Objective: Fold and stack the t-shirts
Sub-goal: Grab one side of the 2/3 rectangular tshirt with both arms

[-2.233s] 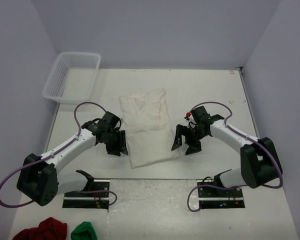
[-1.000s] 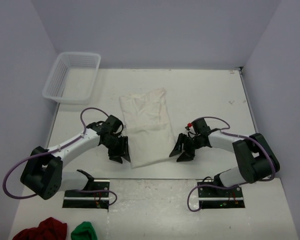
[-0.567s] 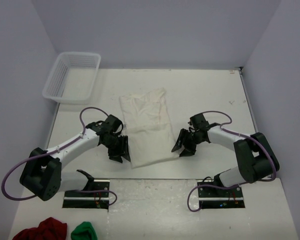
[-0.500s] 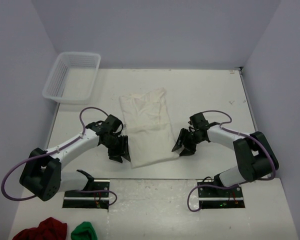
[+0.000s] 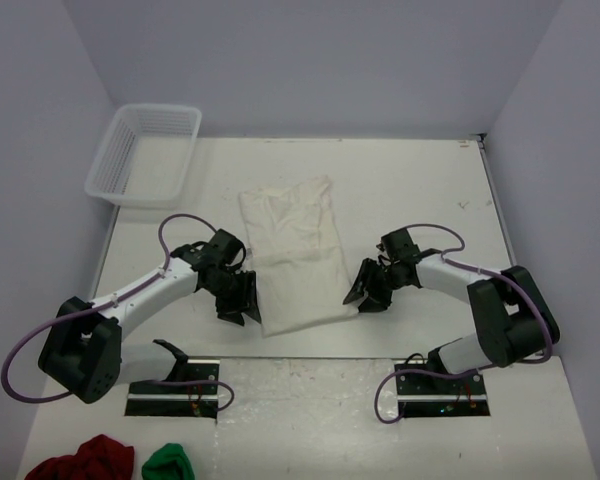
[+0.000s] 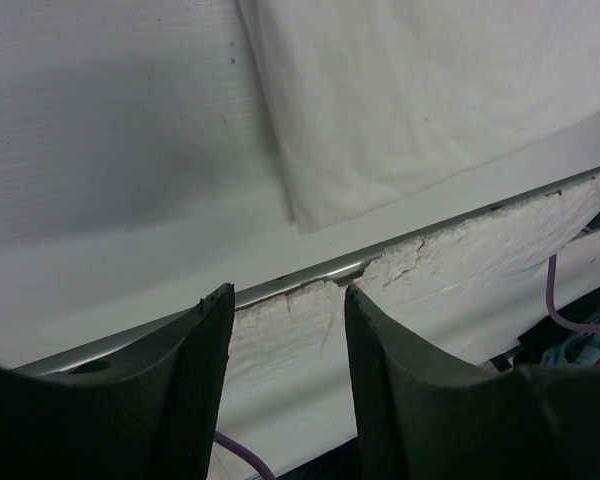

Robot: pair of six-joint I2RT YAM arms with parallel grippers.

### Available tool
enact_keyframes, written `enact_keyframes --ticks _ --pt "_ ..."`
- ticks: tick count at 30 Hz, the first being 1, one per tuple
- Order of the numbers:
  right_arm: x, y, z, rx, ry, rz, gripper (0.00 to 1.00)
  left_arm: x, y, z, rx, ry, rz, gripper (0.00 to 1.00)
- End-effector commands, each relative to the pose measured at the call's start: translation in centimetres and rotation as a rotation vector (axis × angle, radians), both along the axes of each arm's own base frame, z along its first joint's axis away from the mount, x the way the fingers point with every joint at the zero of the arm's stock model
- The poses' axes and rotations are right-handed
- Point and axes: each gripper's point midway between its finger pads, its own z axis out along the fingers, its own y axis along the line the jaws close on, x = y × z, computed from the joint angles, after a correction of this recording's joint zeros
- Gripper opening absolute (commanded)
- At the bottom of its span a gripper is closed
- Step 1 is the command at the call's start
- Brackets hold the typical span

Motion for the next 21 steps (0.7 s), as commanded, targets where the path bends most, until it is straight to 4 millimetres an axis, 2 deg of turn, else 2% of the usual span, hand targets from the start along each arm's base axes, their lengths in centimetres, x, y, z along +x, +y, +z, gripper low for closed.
enact_keyframes --ticks 1,7,8,10,11,13,15,17,21 --pt "-1.9 -2.1 -3.0 -0.115 0.044 -0.013 0.5 0.1 -0.2 0.9 -0.014 -0.02 -0.024 0.5" --pt "-1.7 -2.0 -3.2 -0.113 0.046 -0.014 0.49 -0.2 0.1 0.5 -0.004 -0.013 -0.026 0.51" --pt "-1.6 -2.0 -3.2 -0.113 0.046 -0.012 0.45 -0.4 0.2 0.3 0.002 -0.005 -0.026 0.51" --pt "-1.5 -1.9 -3.2 -0.11 0.047 -0.013 0.33 -0.6 0.4 0.2 0.013 -0.001 -0.024 0.51" --pt "-1.5 -1.9 -3.2 -0.112 0.047 -0.012 0.17 -0.6 0.5 0.2 0.018 0.003 -0.022 0.51" --pt "-1.5 -2.0 -3.3 -0.118 0.046 -0.012 0.0 -0.5 0.8 0.1 0.038 -0.002 -0.012 0.51" --pt "-1.6 -2.1 -3.2 -0.119 0.044 -0.014 0.0 -0.3 0.9 0.1 0.045 -0.009 -0.005 0.52" --pt "-1.8 -2.2 -3.3 -0.122 0.048 -0.011 0.0 -0.1 0.7 0.0 0.035 -0.019 -0.001 0.6" --pt "-1.9 -2.2 -3.3 -0.123 0.046 -0.001 0.0 -0.3 -0.9 0.2 -0.066 0.002 -0.021 0.6"
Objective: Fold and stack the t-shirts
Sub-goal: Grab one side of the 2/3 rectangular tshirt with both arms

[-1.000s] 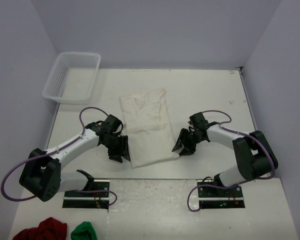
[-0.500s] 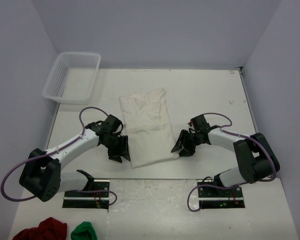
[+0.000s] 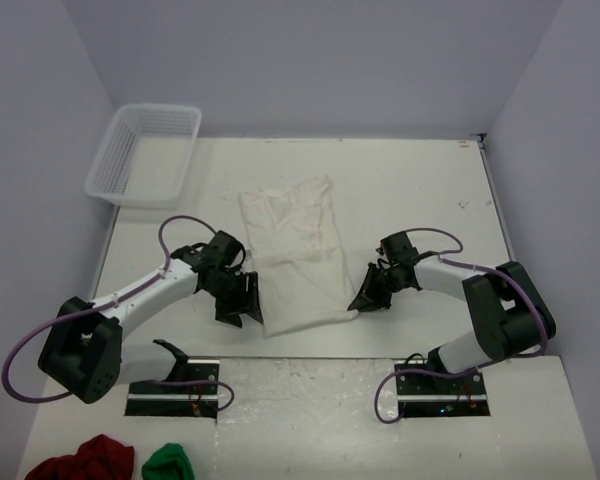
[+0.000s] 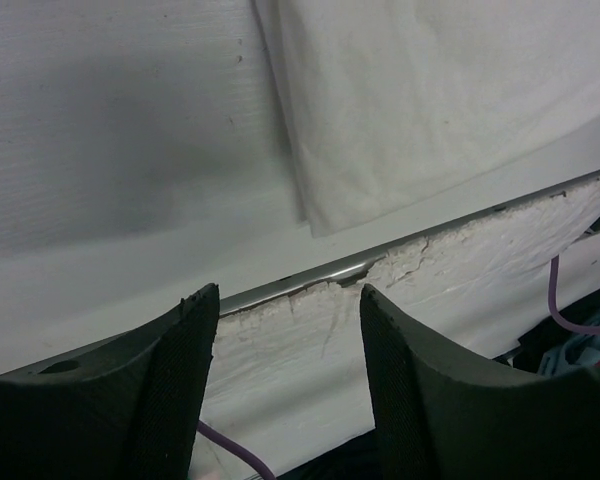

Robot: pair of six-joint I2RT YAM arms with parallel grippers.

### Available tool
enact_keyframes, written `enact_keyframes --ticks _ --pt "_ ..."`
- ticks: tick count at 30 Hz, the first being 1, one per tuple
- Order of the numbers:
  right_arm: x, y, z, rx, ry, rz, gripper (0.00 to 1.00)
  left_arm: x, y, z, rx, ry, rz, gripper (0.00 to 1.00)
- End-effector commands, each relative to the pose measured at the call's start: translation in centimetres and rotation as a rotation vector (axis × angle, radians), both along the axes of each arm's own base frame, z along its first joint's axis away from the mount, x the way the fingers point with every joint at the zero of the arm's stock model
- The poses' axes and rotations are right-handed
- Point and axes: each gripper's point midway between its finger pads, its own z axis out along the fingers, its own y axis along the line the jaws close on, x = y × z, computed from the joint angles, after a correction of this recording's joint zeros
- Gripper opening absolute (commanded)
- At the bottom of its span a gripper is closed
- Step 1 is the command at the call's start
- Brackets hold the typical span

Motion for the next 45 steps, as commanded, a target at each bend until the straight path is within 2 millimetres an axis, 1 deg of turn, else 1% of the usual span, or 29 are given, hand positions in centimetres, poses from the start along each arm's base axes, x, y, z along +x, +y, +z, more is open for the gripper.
enact_keyframes --ticks 1,2,3,4,5,7,10,15,25,27,30,33,35,36,45 --pt "-1.3 -2.3 -2.3 -0.135 0.021 0.007 0.0 -0.6 -1.6 0.4 -0.112 0.017 -0.033 0.6" --pt "-1.3 -2.3 -2.3 -0.135 0.02 0.009 0.0 -0.5 -2.3 0.4 -0.151 0.011 -0.041 0.59" --pt "-1.3 -2.3 -2.2 -0.134 0.018 0.008 0.0 -0.9 -2.6 0.5 -0.181 0.036 -0.046 0.58" --pt "-1.2 -2.2 -2.2 -0.134 0.016 0.009 0.0 -1.4 -2.5 0.1 -0.181 0.054 -0.048 0.56" --pt "-1.2 -2.2 -2.2 -0.133 0.015 0.011 0.0 -1.4 -2.6 -0.1 -0.187 0.054 -0.048 0.56" --pt "-1.1 -2.1 -2.2 -0.129 0.015 0.012 0.0 -1.8 -1.9 -1.0 -0.152 0.065 -0.044 0.56" --pt "-1.1 -2.0 -2.2 -0.123 0.013 0.013 0.0 -1.9 -1.1 -2.2 -0.098 0.063 -0.024 0.55" --pt "-1.2 -1.8 -2.3 -0.113 0.017 0.016 0.0 -0.6 -1.1 -3.2 -0.076 0.013 0.014 0.55" --pt "-1.3 -1.7 -2.1 -0.104 0.011 0.024 0.0 1.7 -2.9 -3.9 -0.124 -0.018 0.037 0.55" --pt "-1.3 -1.6 -2.0 -0.101 0.009 0.026 0.0 1.9 -3.1 -4.0 -0.129 -0.016 0.056 0.55" --pt "-1.1 -1.5 -1.8 -0.098 0.004 0.028 0.0 2.6 -3.9 -3.8 -0.184 -0.057 0.089 0.54" --pt "-0.9 -1.5 -1.7 -0.101 -0.001 0.031 0.0 2.0 -3.7 -4.4 -0.19 -0.035 0.143 0.53" --pt "-0.8 -1.5 -1.5 -0.098 -0.009 0.032 0.0 1.9 -3.7 -4.4 -0.202 -0.043 0.176 0.53" --pt "-0.9 -1.4 -1.5 -0.095 -0.01 0.035 0.0 1.4 -3.4 -4.9 -0.19 -0.038 0.182 0.53" --pt "-1.3 -1.4 -1.7 -0.086 -0.007 0.035 0.0 0.6 -2.4 -6.2 -0.137 -0.031 0.2 0.52"
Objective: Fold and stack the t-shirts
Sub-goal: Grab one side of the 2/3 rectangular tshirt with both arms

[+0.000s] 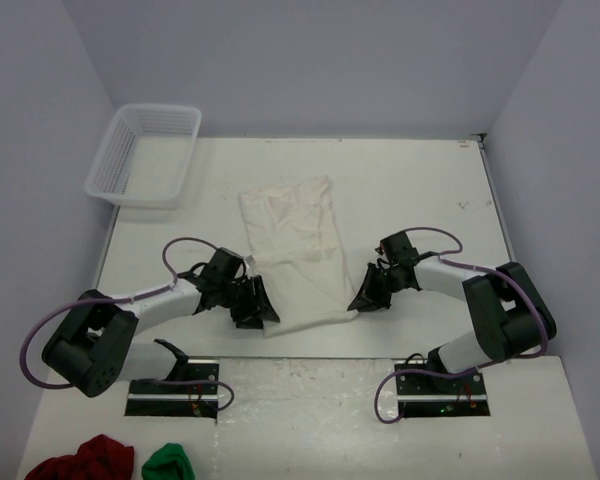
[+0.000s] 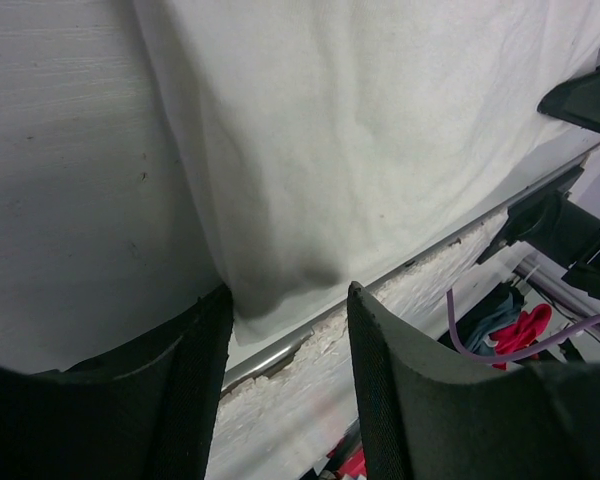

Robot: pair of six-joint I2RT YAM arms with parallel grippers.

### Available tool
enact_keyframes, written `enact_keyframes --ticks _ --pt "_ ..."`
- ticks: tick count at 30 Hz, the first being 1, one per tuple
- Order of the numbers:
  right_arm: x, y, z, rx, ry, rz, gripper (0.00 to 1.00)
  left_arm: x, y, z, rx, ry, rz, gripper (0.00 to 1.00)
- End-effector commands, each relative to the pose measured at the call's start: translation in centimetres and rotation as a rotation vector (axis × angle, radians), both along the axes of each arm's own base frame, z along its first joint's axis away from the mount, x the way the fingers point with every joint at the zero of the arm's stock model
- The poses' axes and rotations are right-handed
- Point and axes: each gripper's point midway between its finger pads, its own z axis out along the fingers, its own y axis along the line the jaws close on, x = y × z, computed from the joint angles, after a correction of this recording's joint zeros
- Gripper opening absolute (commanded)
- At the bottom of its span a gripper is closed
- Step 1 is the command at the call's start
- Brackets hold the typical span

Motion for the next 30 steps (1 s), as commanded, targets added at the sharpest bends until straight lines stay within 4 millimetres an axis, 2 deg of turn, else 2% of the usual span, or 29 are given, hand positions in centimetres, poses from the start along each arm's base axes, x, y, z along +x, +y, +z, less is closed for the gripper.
enact_keyframes --ticks 1,6,11,16,17,18,20,26,30 --pt "-1.3 -1.5 -1.8 -0.09 0.009 0.016 0.0 -0.8 2.1 -2.7 0.127 0.016 0.035 0.52" --pt "-1.4 -1.6 -1.9 -0.092 0.013 0.017 0.0 -1.3 2.6 -3.2 0.154 0.037 0.032 0.44" --pt "-1.3 -1.4 -2.0 -0.083 0.014 0.015 0.0 -1.2 2.8 -3.2 0.168 0.029 0.03 0.38" --pt "-1.5 -1.5 -2.1 -0.086 0.02 0.017 0.0 -1.1 2.6 -3.8 0.162 0.039 0.039 0.29" --pt "-1.5 -1.5 -2.1 -0.085 0.018 0.018 0.0 -1.1 2.5 -3.8 0.16 0.041 0.038 0.25" --pt "-1.5 -1.5 -2.1 -0.088 0.018 0.022 0.0 -1.2 2.6 -4.0 0.161 0.045 0.037 0.12" --pt "-1.5 -1.5 -2.1 -0.089 0.019 0.018 0.0 -1.3 2.6 -4.1 0.163 0.045 0.032 0.01" --pt "-1.6 -1.5 -1.8 -0.086 0.02 0.029 0.0 -1.1 2.5 -3.5 0.149 0.019 0.025 0.0" --pt "-2.0 -1.8 -1.0 -0.091 0.003 0.049 0.0 -1.3 3.1 -2.0 0.172 0.001 0.011 0.0"
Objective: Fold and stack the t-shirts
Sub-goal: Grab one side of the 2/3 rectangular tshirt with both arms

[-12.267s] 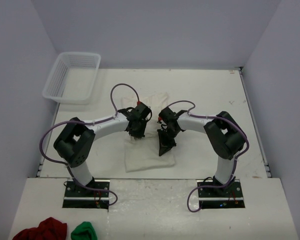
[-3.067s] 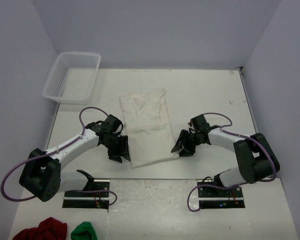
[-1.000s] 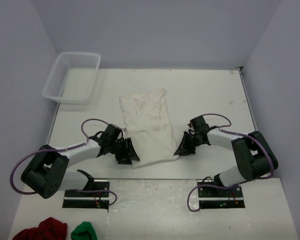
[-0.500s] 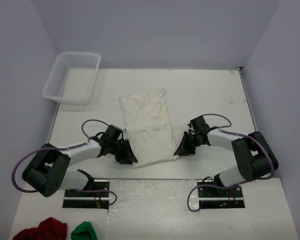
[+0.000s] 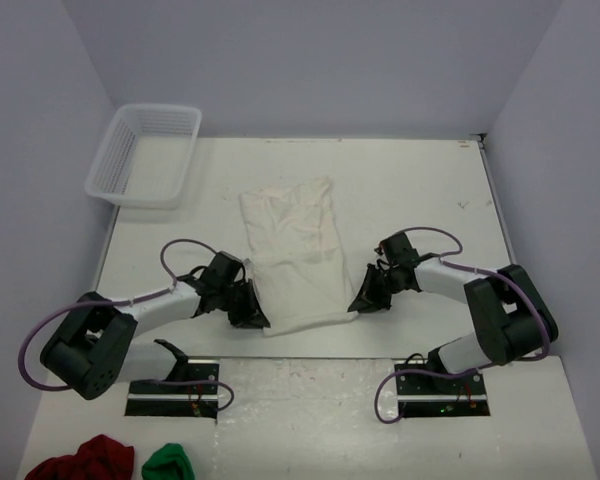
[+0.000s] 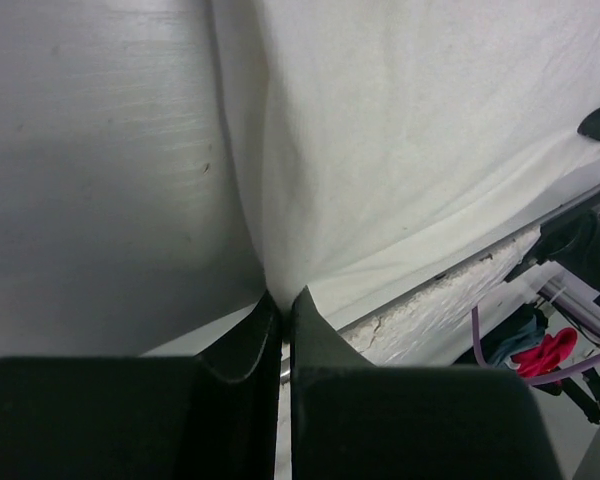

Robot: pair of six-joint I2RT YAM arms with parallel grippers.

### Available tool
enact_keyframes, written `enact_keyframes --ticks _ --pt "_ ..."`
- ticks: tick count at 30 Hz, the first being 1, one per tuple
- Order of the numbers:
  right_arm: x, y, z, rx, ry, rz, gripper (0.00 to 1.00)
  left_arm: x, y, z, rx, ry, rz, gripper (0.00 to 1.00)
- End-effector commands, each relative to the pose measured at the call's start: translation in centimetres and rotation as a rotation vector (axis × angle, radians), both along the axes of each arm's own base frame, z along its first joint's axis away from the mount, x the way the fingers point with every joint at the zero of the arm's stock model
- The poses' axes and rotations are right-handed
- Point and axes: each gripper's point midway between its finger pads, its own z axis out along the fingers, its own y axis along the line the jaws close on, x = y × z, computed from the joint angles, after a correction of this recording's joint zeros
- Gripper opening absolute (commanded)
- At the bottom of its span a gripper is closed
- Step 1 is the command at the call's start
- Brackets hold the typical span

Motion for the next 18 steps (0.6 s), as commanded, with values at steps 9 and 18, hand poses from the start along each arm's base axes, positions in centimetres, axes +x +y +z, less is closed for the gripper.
enact_keyframes --ticks 9,18 --pt "-4.1 -2.5 1.2 -0.113 0.017 0.101 0.0 -2.7 4.2 1.7 0.194 0.007 -0.048 0.0" --pt "-7.8 -1.4 3.1 -0.08 0.038 0.193 0.0 -4.8 5.3 3.0 0.205 0.051 -0.048 0.0"
